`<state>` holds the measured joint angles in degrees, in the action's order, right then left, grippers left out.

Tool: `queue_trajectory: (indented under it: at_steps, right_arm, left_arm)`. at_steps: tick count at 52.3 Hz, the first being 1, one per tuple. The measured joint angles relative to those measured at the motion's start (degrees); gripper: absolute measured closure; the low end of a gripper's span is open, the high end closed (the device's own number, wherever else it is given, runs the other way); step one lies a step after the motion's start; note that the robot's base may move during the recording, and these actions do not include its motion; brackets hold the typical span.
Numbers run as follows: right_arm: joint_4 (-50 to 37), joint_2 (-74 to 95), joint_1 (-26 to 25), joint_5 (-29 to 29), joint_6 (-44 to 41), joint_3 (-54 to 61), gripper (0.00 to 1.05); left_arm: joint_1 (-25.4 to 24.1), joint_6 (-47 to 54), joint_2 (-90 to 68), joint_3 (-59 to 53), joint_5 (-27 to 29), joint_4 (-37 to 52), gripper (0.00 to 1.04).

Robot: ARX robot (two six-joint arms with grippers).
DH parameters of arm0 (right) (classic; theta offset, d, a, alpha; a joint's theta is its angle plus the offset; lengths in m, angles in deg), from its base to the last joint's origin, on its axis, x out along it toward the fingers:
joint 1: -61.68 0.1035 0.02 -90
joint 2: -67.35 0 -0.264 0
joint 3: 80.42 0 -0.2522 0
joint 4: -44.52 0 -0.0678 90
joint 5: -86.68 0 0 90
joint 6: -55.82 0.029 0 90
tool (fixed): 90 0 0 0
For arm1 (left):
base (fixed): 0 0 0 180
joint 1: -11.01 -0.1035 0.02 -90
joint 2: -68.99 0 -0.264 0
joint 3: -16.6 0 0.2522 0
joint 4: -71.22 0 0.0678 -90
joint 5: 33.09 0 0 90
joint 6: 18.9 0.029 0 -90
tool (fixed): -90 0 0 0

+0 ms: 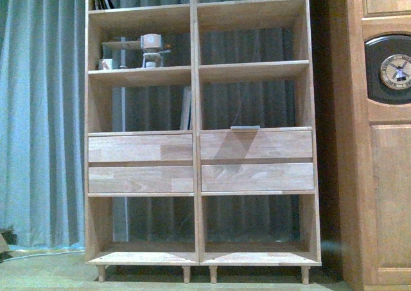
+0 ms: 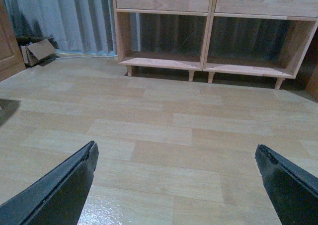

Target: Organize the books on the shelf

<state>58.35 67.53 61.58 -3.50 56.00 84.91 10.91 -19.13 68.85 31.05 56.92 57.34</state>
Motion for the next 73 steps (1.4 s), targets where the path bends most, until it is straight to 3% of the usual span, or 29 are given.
queue_trajectory:
  at_steps: [73]
  right_arm:
    - [0.0, 0.0, 0.0, 0.0, 0.0, 0.0, 0.07]
  left_arm:
    - [0.0, 0.0, 0.0, 0.0, 0.0, 0.0, 0.07]
